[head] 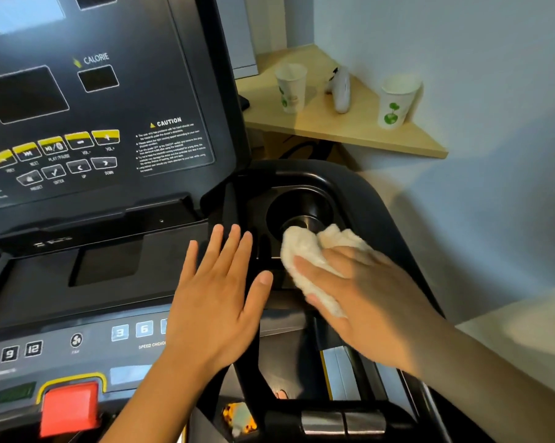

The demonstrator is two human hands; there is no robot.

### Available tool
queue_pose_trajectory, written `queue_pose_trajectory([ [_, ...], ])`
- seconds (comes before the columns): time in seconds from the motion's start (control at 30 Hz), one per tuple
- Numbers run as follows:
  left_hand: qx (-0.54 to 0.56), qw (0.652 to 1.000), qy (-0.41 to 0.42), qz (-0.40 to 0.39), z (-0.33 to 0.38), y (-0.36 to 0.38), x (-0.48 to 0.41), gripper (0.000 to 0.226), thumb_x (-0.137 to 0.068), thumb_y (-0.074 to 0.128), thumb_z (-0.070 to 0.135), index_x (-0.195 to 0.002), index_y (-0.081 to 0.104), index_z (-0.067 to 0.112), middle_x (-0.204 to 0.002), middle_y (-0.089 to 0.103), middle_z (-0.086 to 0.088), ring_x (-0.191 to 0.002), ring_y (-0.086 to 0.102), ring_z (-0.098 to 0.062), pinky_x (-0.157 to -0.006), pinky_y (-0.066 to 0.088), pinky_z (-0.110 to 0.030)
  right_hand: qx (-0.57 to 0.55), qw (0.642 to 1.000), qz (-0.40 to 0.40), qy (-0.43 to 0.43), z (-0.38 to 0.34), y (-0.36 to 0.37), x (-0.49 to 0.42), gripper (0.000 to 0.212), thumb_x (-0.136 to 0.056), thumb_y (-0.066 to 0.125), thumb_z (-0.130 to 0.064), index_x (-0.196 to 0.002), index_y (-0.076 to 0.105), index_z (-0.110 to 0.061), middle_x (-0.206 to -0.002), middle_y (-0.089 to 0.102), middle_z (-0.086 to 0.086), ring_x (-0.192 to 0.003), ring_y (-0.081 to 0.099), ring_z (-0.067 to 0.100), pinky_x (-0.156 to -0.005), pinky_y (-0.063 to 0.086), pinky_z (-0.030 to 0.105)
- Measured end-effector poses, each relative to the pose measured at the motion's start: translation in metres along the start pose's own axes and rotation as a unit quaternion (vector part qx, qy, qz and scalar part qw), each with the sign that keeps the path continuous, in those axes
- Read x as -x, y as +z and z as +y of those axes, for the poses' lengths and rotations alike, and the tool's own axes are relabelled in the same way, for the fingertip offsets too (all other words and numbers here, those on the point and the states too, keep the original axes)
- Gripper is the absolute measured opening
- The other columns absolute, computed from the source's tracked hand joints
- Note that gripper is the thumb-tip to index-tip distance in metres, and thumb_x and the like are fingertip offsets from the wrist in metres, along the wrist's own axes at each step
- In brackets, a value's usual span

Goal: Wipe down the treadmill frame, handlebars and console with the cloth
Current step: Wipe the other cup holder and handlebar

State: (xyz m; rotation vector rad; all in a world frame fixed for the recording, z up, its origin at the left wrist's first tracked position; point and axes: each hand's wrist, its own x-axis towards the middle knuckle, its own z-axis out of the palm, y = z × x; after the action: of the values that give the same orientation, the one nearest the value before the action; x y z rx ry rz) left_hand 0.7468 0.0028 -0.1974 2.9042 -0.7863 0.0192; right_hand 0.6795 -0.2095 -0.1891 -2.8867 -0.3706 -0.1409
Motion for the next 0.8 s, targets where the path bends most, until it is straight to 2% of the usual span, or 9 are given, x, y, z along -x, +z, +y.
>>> queue_pose_trajectory([
  [0.1, -0.034, 0.999, 0.006, -0.021, -0.001, 0.001, 0.0, 0.073, -0.098, -0.002, 0.062, -0.156, 0.019, 0.023, -0.163, 0.01, 0.004, -0.152, -0.009, -0.015, -0.123, -0.001, -0.048, 0.096, 0.992, -0.038, 0.073, 0.024, 0.009, 0.018, 0.055, -0.084, 0.058, -0.044, -0.137, 0.045, -0.033, -0.128, 0.056, 0.001, -0.128, 0.045, 0.028, -0.104, 0.035, 0.054],
  [0.17, -0.062, 0.997, 0.012, -0.035, -0.003, 0.001, -0.001, 0.073, -0.099, 0.0, 0.061, -0.154, 0.024, 0.02, -0.162, 0.017, 0.001, -0.152, -0.004, -0.02, -0.122, 0.004, -0.054, 0.08, 0.988, -0.047, 0.126, 0.018, 0.012, 0.009, 0.048, -0.085, 0.06, -0.043, -0.131, 0.051, -0.032, -0.135, 0.053, 0.005, -0.132, 0.041, 0.037, -0.099, 0.038, 0.063],
  [0.27, -0.118, 0.99, 0.02, -0.071, 0.004, 0.002, -0.005, 0.075, -0.101, 0.008, 0.059, -0.149, 0.04, 0.012, -0.155, 0.038, -0.009, -0.15, 0.018, -0.028, -0.118, 0.012, -0.062, 0.012, 0.992, 0.041, 0.117, -0.004, 0.024, -0.007, 0.04, -0.095, 0.039, -0.044, -0.128, 0.055, -0.03, -0.136, 0.051, 0.004, -0.133, 0.039, 0.037, -0.098, 0.042, 0.057],
  [0.33, -0.136, 0.986, 0.017, -0.096, 0.016, 0.003, -0.007, 0.08, -0.1, 0.006, 0.06, -0.148, 0.04, 0.007, -0.152, 0.041, -0.014, -0.148, 0.025, -0.03, -0.117, 0.011, -0.063, -0.019, 0.995, 0.077, 0.056, -0.003, 0.029, 0.002, 0.043, -0.094, 0.041, -0.044, -0.132, 0.055, -0.027, -0.14, 0.05, 0.004, -0.135, 0.04, 0.032, -0.102, 0.041, 0.052],
  [0.4, -0.136, 0.983, 0.017, -0.123, 0.029, 0.002, -0.013, 0.089, -0.092, -0.008, 0.064, -0.155, 0.024, 0.009, -0.161, 0.024, -0.013, -0.152, 0.011, -0.027, -0.119, -0.001, -0.061, -0.032, 0.993, 0.11, 0.015, 0.018, 0.033, 0.021, 0.041, -0.092, 0.055, -0.038, -0.13, 0.058, -0.024, -0.142, 0.049, 0.005, -0.137, 0.04, 0.029, -0.104, 0.041, 0.048],
  [0.5, -0.099, 0.98, 0.038, -0.167, 0.036, 0.002, -0.028, 0.096, -0.079, -0.019, 0.067, -0.158, 0.004, 0.017, -0.166, 0.002, -0.007, -0.153, -0.008, -0.02, -0.121, -0.01, -0.052, -0.102, 0.984, 0.125, 0.071, 0.054, 0.028, 0.034, 0.042, -0.088, 0.064, -0.035, -0.129, 0.061, -0.029, -0.146, 0.046, 0.003, -0.136, 0.041, 0.025, -0.099, 0.048, 0.049],
  [0.57, -0.075, 0.978, 0.051, -0.186, 0.04, 0.004, -0.039, 0.092, -0.085, -0.01, 0.072, -0.158, 0.005, 0.019, -0.166, 0.003, -0.006, -0.153, -0.007, -0.018, -0.122, -0.007, -0.049, -0.149, 0.976, 0.126, 0.098, 0.066, 0.027, 0.018, 0.042, -0.089, 0.056, -0.042, -0.128, 0.062, -0.029, -0.148, 0.043, 0.002, -0.136, 0.041, 0.023, -0.101, 0.048, 0.047],
  [0.7, -0.05, 0.969, 0.063, -0.233, 0.049, 0.006, -0.057, 0.079, -0.096, 0.013, 0.067, -0.158, 0.009, 0.017, -0.166, 0.005, -0.006, -0.153, -0.005, -0.017, -0.124, -0.003, -0.044, -0.166, 0.971, 0.13, 0.11, 0.071, 0.03, -0.024, 0.04, -0.093, 0.048, -0.05, -0.128, 0.06, -0.034, -0.146, 0.045, -0.003, -0.138, 0.036, 0.021, -0.107, 0.04, 0.048],
  [0.8, -0.037, 0.964, 0.077, -0.251, 0.048, 0.006, -0.062, 0.081, -0.096, 0.015, 0.068, -0.158, 0.009, 0.017, -0.166, 0.008, -0.003, -0.152, -0.004, -0.015, -0.124, -0.004, -0.044, -0.181, 0.975, 0.12, 0.049, 0.069, 0.031, -0.004, 0.042, -0.094, 0.039, -0.056, -0.129, 0.057, -0.043, -0.15, 0.028, -0.028, -0.145, 0.022, 0.007, -0.113, 0.028, 0.041],
])
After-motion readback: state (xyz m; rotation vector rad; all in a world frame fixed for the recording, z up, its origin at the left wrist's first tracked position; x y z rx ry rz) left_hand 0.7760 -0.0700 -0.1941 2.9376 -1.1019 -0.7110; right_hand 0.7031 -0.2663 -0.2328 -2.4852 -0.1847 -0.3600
